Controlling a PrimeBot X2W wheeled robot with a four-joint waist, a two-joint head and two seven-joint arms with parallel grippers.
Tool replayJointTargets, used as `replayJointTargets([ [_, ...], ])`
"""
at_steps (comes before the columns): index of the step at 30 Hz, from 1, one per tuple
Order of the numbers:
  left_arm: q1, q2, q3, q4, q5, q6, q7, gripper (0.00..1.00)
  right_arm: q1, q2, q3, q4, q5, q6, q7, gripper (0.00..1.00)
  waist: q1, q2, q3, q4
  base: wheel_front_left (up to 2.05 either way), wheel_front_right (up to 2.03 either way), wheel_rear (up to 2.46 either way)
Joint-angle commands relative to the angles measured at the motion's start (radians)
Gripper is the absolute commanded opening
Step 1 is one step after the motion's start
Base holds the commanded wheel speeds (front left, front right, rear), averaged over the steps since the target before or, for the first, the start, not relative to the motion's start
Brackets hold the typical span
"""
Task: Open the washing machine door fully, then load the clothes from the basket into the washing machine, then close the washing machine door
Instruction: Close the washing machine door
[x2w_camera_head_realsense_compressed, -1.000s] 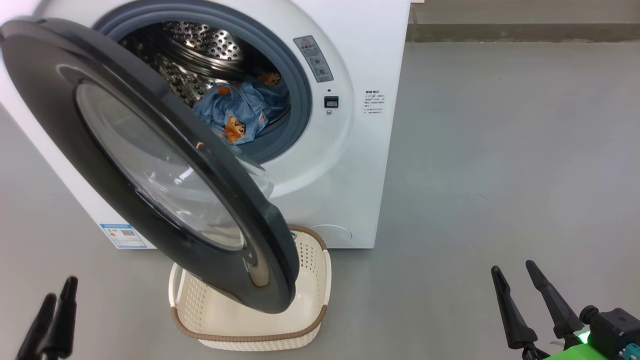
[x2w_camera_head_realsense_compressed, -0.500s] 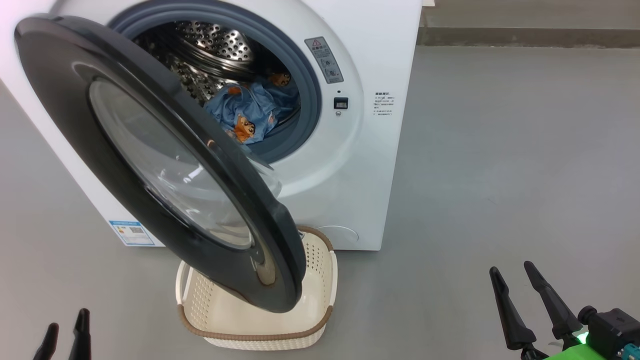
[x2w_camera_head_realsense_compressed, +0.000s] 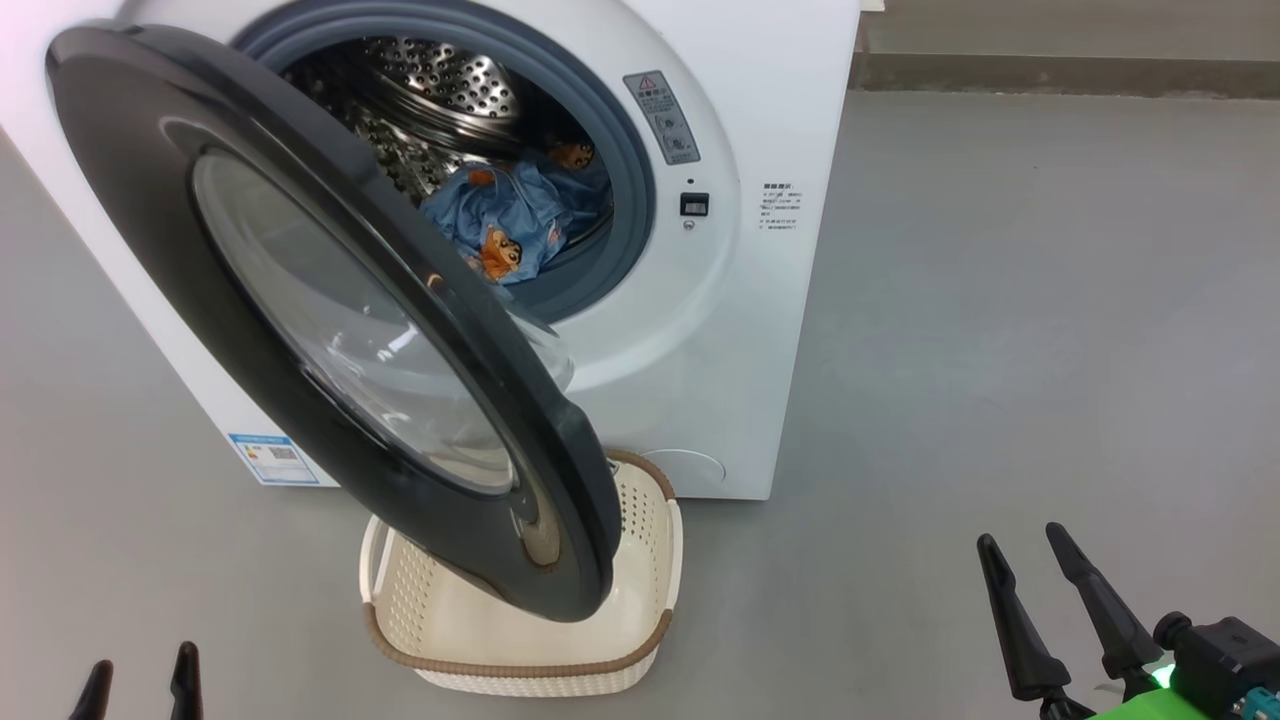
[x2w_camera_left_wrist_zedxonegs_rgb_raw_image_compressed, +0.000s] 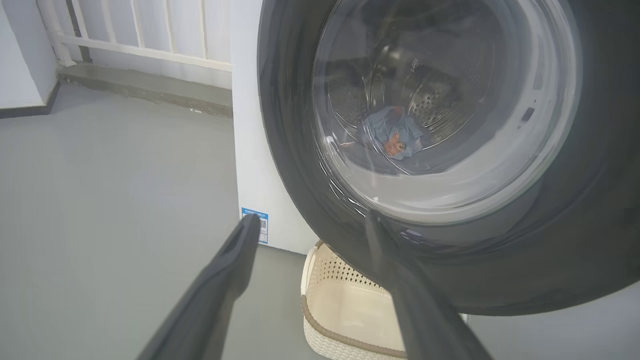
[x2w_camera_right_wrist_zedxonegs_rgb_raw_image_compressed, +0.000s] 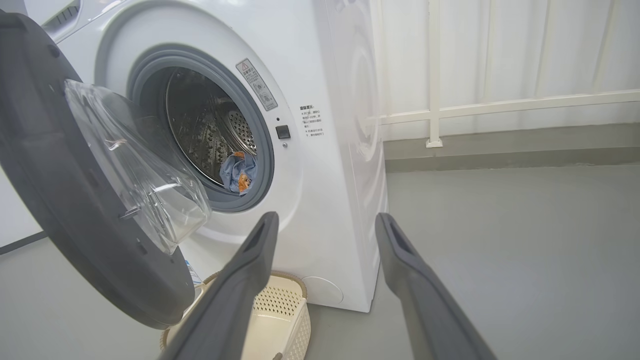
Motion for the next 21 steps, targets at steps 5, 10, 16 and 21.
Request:
replayJointTargets([
  [5,-0.012,-0.025,0.105,-0.036,0.170,0.001,-0.014,1.00,-0.024,-0.017,0.022,-0.025,-0.002,0.007,-0.008,1.00,0.0000,0.0000,0.003,0.001,0.00,0.00,0.00],
  [10,0.008,-0.068,0.120,-0.041,0.274,0.001,-0.014,1.00,-0.026,-0.017,0.023,-0.023,-0.002,0.007,-0.008,1.00,0.0000,0.0000,0.000,0.001,0.00,0.00,0.00],
  [16,0.013,-0.081,0.125,-0.044,0.283,0.001,-0.014,1.00,-0.025,-0.020,0.022,-0.022,-0.001,0.007,-0.008,1.00,0.0000,0.0000,-0.004,0.005,0.00,0.00,0.00],
  [21,0.012,-0.086,0.126,-0.049,0.287,0.001,-0.014,1.00,-0.027,-0.022,0.023,-0.020,0.000,0.007,-0.008,1.00,0.0000,0.0000,-0.007,0.017,0.00,0.00,0.00],
])
